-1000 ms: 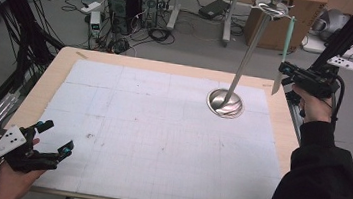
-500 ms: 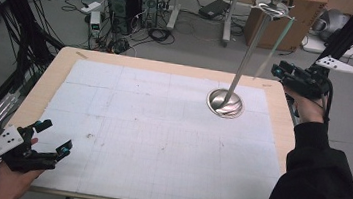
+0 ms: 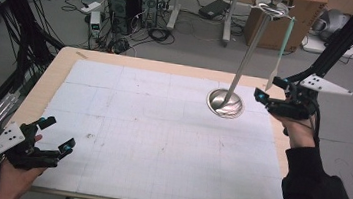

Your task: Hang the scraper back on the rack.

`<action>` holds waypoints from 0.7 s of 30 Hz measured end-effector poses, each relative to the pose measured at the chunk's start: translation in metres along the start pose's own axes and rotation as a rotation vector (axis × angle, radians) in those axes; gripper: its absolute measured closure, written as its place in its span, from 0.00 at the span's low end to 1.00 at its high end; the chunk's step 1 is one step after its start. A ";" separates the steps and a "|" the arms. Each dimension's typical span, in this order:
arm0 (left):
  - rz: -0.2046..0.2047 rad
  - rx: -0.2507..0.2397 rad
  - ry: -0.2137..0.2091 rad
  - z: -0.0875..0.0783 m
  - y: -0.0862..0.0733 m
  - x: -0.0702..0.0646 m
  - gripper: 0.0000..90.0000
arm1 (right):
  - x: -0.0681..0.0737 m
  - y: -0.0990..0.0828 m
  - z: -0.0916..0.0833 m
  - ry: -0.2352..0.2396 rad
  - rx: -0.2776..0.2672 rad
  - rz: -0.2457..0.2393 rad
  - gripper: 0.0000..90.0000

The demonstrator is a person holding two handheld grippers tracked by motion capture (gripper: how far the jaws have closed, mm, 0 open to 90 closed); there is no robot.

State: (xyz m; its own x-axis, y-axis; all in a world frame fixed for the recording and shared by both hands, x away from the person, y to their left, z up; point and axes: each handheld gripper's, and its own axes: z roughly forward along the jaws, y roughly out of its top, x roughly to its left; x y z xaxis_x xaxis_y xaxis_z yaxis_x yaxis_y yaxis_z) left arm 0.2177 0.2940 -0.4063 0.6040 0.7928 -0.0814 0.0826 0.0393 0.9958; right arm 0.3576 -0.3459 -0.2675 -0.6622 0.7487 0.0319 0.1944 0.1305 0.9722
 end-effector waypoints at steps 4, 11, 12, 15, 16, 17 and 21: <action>-0.003 -0.011 -0.023 0.005 0.000 -0.001 0.02 | 0.022 -0.014 -0.002 0.025 -0.022 -0.002 0.00; -0.002 -0.030 -0.054 0.011 0.002 -0.003 0.02 | 0.050 -0.040 -0.006 0.063 -0.066 -0.026 0.00; -0.002 -0.030 -0.054 0.012 0.002 -0.003 0.02 | 0.053 -0.043 -0.006 0.064 -0.067 -0.027 0.00; -0.002 -0.036 -0.054 0.013 0.003 -0.004 0.02 | 0.063 -0.052 -0.005 0.076 -0.074 -0.036 0.00; -0.002 -0.039 -0.054 0.014 0.003 -0.004 0.02 | 0.066 -0.055 -0.005 0.077 -0.080 -0.039 0.00; 0.003 -0.037 -0.055 0.014 0.003 -0.004 0.02 | 0.070 -0.057 -0.005 0.083 -0.086 -0.040 0.00; 0.010 -0.039 -0.058 0.016 0.004 -0.005 0.02 | 0.083 -0.069 -0.004 0.083 -0.110 -0.051 0.00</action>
State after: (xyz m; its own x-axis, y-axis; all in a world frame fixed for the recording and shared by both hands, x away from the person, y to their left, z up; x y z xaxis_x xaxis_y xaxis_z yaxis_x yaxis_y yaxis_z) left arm 0.2277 0.2809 -0.4025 0.6494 0.7570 -0.0728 0.0459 0.0566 0.9973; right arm 0.2864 -0.2950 -0.3315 -0.7280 0.6856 -0.0039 0.0812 0.0919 0.9924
